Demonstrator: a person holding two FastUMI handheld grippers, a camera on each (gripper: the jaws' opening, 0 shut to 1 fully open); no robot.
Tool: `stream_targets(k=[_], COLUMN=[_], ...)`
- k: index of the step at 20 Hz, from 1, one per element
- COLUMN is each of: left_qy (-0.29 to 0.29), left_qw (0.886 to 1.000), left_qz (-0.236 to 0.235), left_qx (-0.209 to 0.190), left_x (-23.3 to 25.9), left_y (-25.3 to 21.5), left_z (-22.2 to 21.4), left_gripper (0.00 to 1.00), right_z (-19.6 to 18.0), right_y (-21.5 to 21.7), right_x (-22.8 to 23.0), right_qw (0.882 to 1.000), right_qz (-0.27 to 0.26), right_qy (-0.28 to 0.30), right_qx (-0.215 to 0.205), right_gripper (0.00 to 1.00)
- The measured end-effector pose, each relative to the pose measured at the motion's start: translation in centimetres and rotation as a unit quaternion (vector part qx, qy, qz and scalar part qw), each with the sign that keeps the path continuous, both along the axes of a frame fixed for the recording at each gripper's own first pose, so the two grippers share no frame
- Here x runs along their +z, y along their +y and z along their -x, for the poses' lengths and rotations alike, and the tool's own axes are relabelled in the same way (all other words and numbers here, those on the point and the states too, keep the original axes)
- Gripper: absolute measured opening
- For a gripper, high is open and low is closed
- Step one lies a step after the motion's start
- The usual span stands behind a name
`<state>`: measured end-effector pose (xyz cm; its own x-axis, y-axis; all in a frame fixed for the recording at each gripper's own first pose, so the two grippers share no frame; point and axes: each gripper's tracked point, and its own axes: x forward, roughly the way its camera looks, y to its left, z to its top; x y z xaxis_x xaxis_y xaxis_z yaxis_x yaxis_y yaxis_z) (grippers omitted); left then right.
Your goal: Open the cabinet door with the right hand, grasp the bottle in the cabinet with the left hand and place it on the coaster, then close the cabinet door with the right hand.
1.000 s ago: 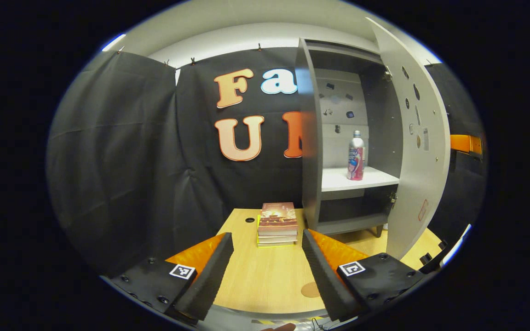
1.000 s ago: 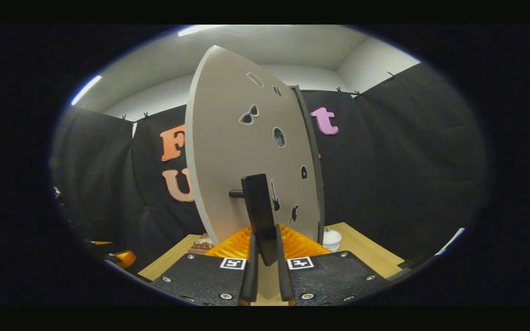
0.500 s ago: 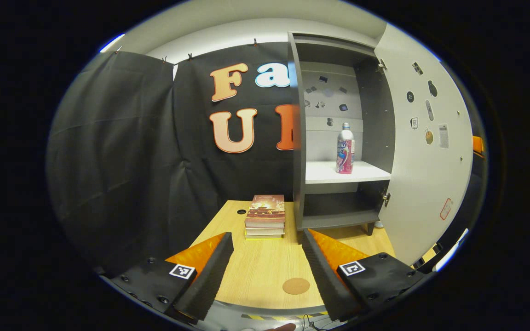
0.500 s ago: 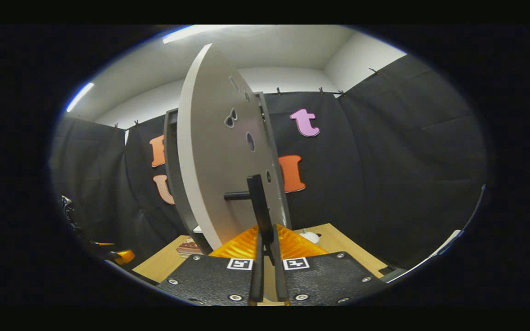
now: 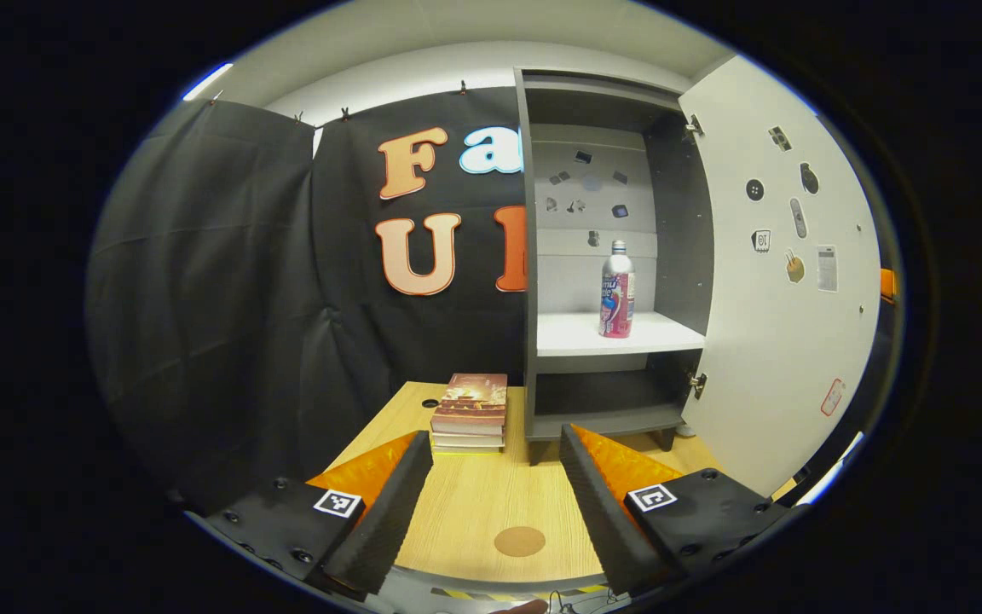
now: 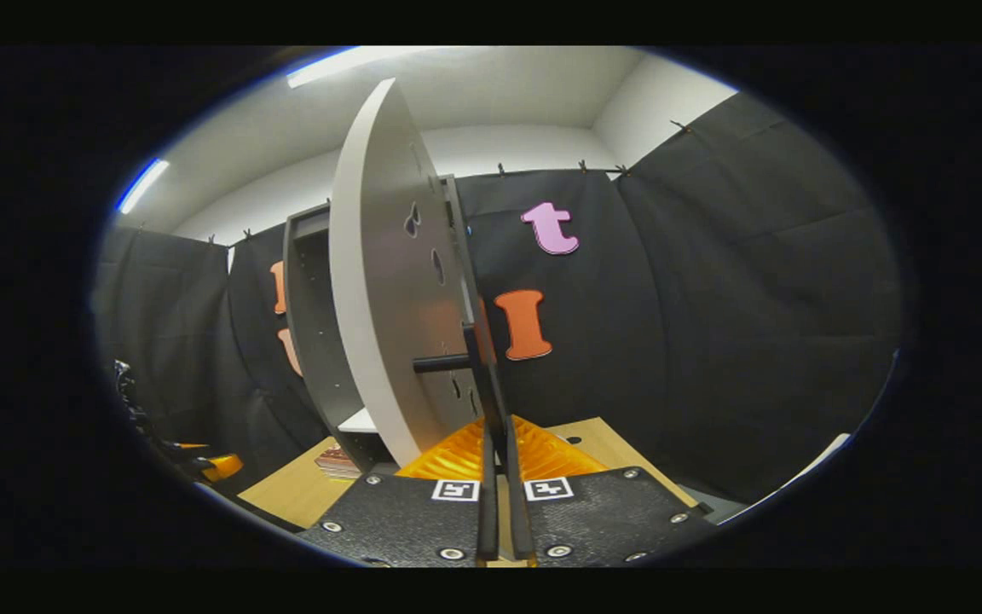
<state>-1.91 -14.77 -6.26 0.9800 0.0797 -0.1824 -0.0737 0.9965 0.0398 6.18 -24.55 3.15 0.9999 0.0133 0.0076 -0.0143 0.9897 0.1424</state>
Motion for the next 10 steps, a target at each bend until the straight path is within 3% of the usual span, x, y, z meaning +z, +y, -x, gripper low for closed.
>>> stream_targets(k=[2,3,4,5,6,7,8,9,10], left_qy=[-0.002,-0.005,-0.009,-0.012,-0.014,-0.015,-0.016,-0.019,-0.024], left_qw=[1.0,1.0,1.0,1.0,0.999,0.999,0.998,0.998,0.997], left_qz=[-0.003,-0.004,-0.005,-0.006,-0.006,-0.004,-0.001,0.001,0.001], left_qx=[-0.007,-0.011,-0.017,-0.024,-0.032,-0.044,-0.053,-0.065,-0.075], left_x=[0.2,0.4,0.8,0.9,1.0,1.0,1.1,1.3,1.5], left_y=[-0.8,-1.3,-1.8,-2.4,-3.1,-4.0,-4.8,-5.7,-6.6], left_z=[-0.6,-1.0,-1.5,-2.1,-3.0,-3.9,-4.9,-5.9,-7.0], left_gripper=[1.0,0.95,0.96,0.98,0.98,0.98,0.98,0.98,0.98], right_z=[0.0,0.1,0.2,0.5,0.4,0.7,1.1,1.6,2.3], right_y=[-0.1,-0.2,-0.3,-0.4,-0.5,-0.5,-0.6,-1.0,-1.5], right_x=[0.0,-0.1,-0.1,-0.1,-0.1,-0.1,-0.2,-0.2,0.2], right_qw=[1.0,1.0,1.0,1.0,1.0,1.0,1.0,0.999,0.998], right_qz=[-0.002,-0.002,-0.002,-0.004,-0.006,-0.008,-0.007,0.001,0.011], right_qy=[-0.002,-0.001,-0.002,-0.004,-0.004,-0.004,-0.003,-0.004,-0.014], right_qx=[0.001,-0.001,-0.005,-0.009,-0.014,-0.018,-0.024,-0.039,-0.054], right_gripper=[0.06,0.06,0.06,0.0,0.14,0.0,0.06,0.06,0.0])
